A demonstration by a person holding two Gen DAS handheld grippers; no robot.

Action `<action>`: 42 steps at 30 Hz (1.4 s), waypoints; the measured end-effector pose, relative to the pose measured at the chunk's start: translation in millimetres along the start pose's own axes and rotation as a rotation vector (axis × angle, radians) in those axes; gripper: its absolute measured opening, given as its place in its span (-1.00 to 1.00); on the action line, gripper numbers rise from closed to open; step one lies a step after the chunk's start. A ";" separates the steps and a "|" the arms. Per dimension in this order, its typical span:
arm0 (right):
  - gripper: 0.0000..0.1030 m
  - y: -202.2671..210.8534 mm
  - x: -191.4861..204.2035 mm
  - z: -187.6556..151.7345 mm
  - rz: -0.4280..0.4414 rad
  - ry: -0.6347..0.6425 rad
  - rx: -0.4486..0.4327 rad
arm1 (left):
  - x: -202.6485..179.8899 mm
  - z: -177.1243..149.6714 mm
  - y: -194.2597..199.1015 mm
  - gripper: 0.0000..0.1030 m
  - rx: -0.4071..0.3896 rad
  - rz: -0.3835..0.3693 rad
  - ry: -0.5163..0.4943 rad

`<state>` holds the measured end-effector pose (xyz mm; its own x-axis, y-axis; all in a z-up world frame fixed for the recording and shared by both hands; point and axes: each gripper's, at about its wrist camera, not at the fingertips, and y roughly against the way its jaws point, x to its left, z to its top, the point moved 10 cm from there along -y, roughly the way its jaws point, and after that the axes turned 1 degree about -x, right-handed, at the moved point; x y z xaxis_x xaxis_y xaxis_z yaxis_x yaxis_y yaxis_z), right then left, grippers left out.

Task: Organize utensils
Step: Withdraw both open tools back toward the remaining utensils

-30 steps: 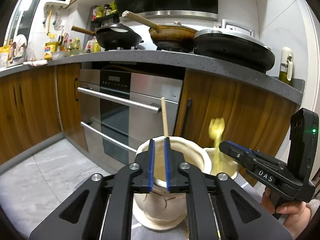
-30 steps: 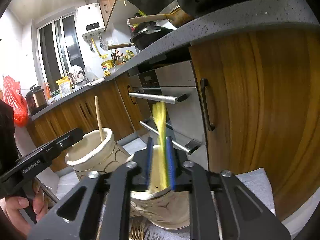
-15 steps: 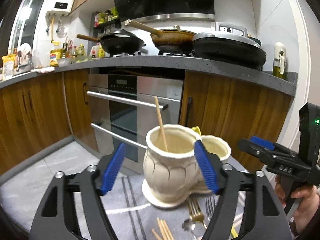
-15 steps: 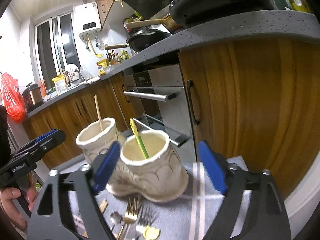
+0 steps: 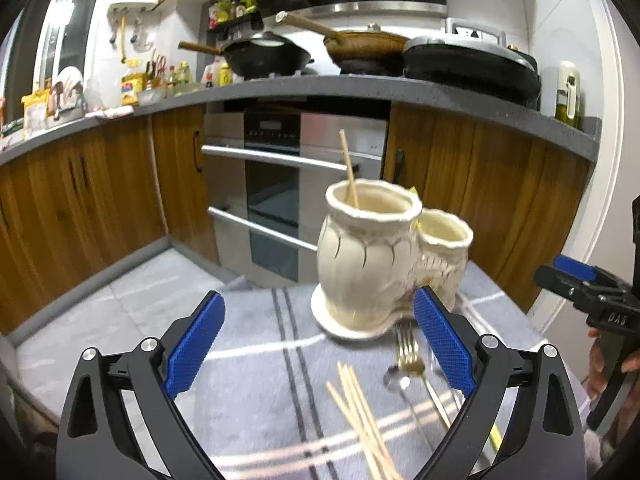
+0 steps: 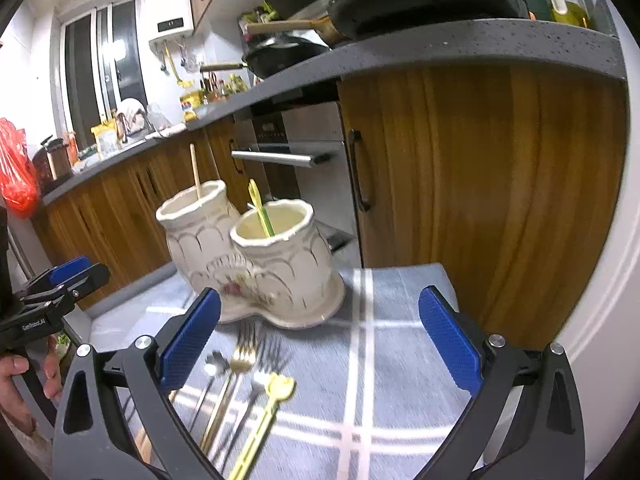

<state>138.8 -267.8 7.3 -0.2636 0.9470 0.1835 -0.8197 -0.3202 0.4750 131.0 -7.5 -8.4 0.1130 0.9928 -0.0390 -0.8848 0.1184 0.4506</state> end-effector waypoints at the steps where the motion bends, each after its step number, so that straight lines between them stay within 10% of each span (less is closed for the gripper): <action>1: 0.91 2.4 -1.7 -2.7 -0.009 0.003 0.009 | 0.7 -3.5 1.8 0.84 0.007 0.003 0.000; 33: 0.90 17.8 -4.2 -72.6 -0.040 0.069 0.178 | -17.8 -134.1 7.7 0.80 0.412 0.052 -0.115; 42: 0.90 12.4 9.1 -94.6 -0.030 0.115 0.237 | -19.0 -146.3 2.4 0.49 0.469 0.048 -0.115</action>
<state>78.1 -260.8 -66.6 -0.3078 0.9486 0.0734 -0.6895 -0.2755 0.6698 60.7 -23.7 -137.1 0.1496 0.9856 0.0792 -0.5944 0.0256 0.8037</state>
